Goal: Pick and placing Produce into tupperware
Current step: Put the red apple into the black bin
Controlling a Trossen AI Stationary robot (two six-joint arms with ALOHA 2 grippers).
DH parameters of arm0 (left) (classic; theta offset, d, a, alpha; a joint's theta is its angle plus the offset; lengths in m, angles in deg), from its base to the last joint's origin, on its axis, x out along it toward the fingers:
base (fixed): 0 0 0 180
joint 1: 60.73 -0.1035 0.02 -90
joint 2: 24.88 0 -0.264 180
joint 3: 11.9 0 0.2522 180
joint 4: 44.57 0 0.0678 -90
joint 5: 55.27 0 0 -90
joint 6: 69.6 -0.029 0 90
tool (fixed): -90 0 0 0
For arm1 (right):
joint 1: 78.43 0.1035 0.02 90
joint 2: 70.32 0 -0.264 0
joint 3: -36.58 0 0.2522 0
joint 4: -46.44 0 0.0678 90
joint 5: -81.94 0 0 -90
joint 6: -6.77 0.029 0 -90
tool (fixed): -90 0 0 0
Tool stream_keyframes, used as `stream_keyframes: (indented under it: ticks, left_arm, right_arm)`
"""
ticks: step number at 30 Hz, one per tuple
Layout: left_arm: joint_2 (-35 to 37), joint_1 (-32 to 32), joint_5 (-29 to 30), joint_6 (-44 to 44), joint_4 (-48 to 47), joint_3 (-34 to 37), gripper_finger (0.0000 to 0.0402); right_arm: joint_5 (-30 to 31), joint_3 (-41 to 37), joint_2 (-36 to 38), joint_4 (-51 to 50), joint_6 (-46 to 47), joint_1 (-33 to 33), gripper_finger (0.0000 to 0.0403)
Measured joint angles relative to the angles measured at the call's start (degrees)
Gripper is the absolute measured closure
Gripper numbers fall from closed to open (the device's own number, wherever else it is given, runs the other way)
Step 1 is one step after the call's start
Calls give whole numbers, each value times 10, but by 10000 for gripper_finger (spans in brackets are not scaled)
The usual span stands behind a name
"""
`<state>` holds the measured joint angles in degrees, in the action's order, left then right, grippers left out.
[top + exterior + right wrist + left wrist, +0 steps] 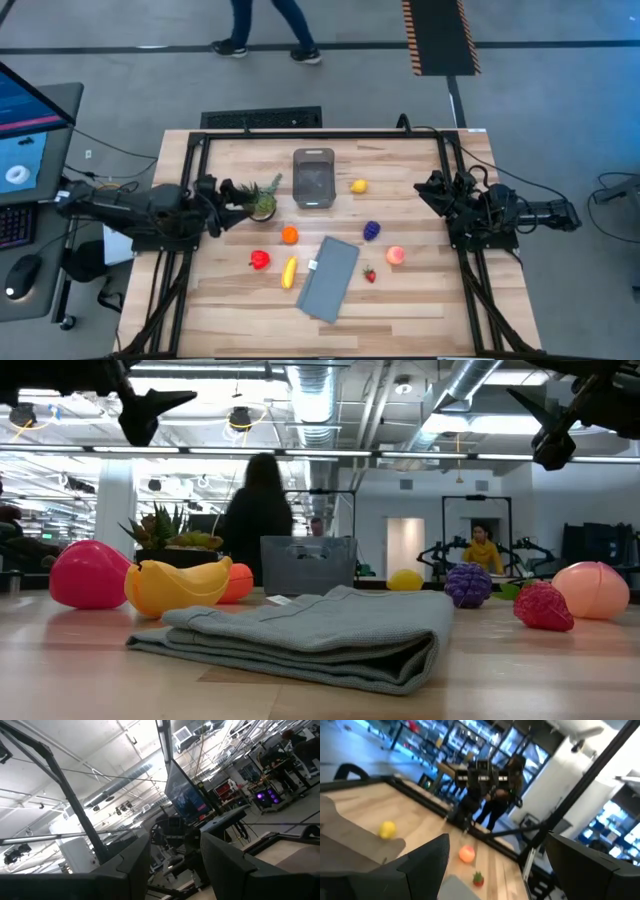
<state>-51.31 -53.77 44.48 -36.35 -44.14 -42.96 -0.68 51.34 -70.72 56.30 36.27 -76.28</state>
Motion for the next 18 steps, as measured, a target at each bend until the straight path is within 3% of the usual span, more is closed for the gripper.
stream_keyframes:
  ticks: [5, 18]
  left_arm:
    - [-51, 0, -17, 61, -5, -17, 85]
    - [-99, 0, -58, 75, 32, -17, 85]
  right_arm:
    - [0, 0, 0, 0, 0, 0, 207]
    - [0, 0, 0, 0, 0, 0, 207]
